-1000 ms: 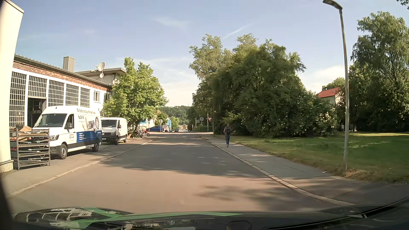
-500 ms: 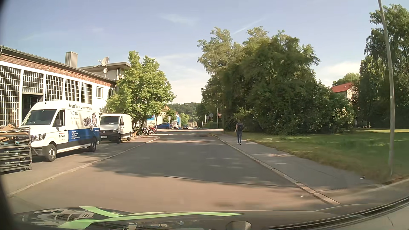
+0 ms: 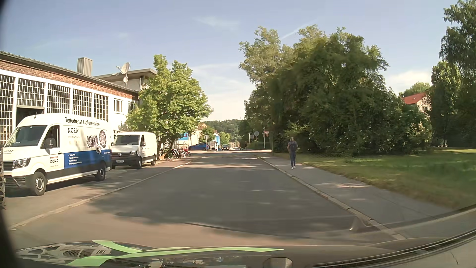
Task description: Follow the waypoints while adhering to traffic rules and regulations
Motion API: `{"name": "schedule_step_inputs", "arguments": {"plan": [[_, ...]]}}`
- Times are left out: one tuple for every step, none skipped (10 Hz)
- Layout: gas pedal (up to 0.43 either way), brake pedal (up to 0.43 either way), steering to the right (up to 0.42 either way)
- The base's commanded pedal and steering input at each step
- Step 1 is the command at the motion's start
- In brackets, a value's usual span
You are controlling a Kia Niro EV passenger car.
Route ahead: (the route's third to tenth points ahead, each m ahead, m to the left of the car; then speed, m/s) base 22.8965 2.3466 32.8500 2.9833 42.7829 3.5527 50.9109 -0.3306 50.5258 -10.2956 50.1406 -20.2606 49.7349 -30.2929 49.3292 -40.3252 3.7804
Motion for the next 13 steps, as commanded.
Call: {"name": "schedule_step_inputs", "arguments": {"plan": [[0.0,0.0,-0.083],[0.0,0.0,-0.083],[0.0,0.0,-0.083],[0.0,0.0,-0.083],[0.0,0.0,-0.083],[0.0,0.0,-0.083],[0.0,0.0,-0.083],[0.0,0.0,-0.083],[0.0,0.0,-0.082],[0.0,0.0,-0.08],[0.0,0.0,-0.077],[0.0,0.0,-0.077],[0.008,0.0,-0.076]]}}
